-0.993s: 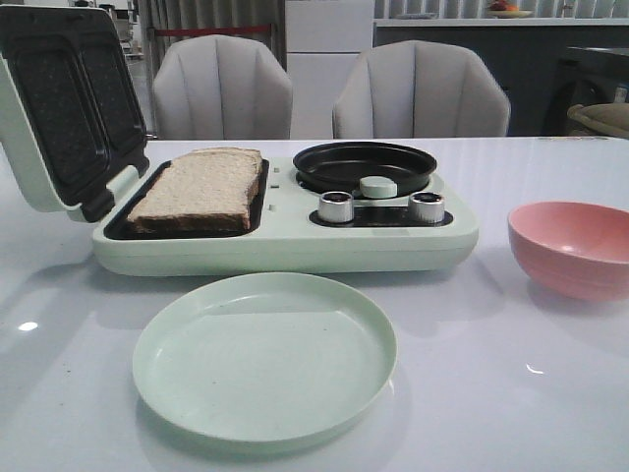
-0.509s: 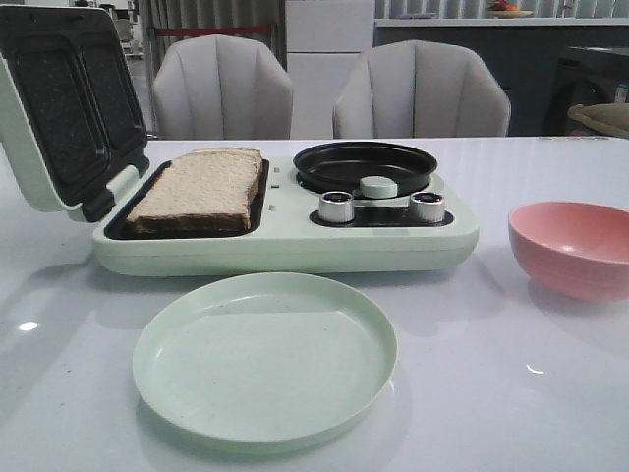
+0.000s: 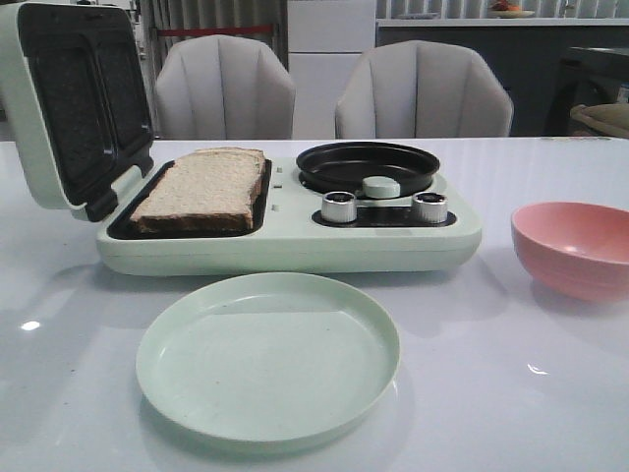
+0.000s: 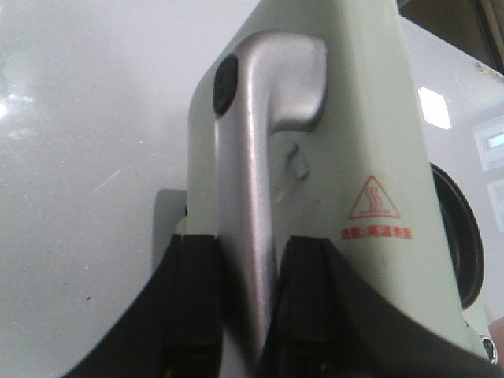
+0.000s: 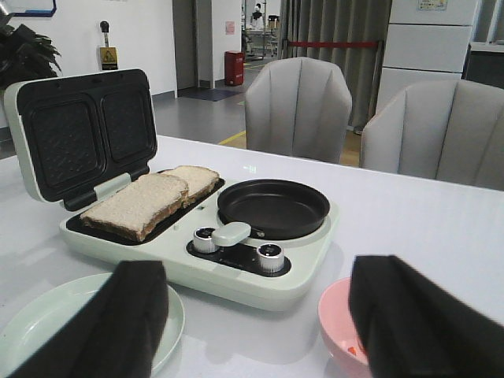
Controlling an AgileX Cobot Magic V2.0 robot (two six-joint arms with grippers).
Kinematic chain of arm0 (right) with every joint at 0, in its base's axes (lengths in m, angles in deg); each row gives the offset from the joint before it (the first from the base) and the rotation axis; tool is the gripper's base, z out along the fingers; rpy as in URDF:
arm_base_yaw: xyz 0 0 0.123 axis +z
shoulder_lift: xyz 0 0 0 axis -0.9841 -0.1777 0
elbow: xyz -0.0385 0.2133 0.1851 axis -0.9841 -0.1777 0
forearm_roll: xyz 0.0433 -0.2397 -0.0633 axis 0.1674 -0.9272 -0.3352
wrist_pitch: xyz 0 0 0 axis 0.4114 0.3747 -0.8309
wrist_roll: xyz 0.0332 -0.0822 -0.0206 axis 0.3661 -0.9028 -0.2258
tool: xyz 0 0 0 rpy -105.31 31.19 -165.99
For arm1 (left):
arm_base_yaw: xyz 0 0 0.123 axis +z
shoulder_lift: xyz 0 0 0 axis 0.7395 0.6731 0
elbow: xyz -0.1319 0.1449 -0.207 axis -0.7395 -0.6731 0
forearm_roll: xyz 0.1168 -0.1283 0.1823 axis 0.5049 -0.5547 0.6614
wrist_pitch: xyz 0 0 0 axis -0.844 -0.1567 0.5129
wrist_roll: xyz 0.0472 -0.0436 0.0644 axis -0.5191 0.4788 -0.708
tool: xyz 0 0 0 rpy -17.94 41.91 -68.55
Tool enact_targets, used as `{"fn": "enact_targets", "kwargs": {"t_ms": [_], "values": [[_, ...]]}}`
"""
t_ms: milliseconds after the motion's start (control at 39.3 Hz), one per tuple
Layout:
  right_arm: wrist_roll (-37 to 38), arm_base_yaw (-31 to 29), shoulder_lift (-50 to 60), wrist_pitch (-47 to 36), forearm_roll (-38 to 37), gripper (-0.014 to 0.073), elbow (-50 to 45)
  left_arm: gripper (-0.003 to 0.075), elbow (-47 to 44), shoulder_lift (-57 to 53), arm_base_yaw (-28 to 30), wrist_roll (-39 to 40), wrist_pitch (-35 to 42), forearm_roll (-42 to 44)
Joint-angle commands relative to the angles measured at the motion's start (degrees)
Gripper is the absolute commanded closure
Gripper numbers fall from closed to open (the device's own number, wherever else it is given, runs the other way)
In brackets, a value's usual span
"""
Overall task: Make breakfast with bread and shrimp
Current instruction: 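Grasp the sandwich maker lid handle with the left gripper, then swing the lid down over the bread with the left gripper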
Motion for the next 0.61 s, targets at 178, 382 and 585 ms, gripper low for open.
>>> {"fn": "enact_targets", "kwargs": {"t_ms": [178, 382, 585], "values": [[-0.1, -0.3, -0.6, -5.2, -0.3, 0.0012, 1.6, 0.0603, 1.9, -2.6, -13.2, -4.2, 4.8, -3.9], [-0.1, -0.3, -0.6, -5.2, -0.3, 0.0012, 1.6, 0.0603, 1.9, -1.0, -22.5, -4.2, 8.4, 2.5], [-0.1, -0.3, -0.6, -5.2, -0.3, 0.0012, 1.6, 0.0603, 1.9, 4.7, -27.2, -2.5, 7.0, 7.9]]}}
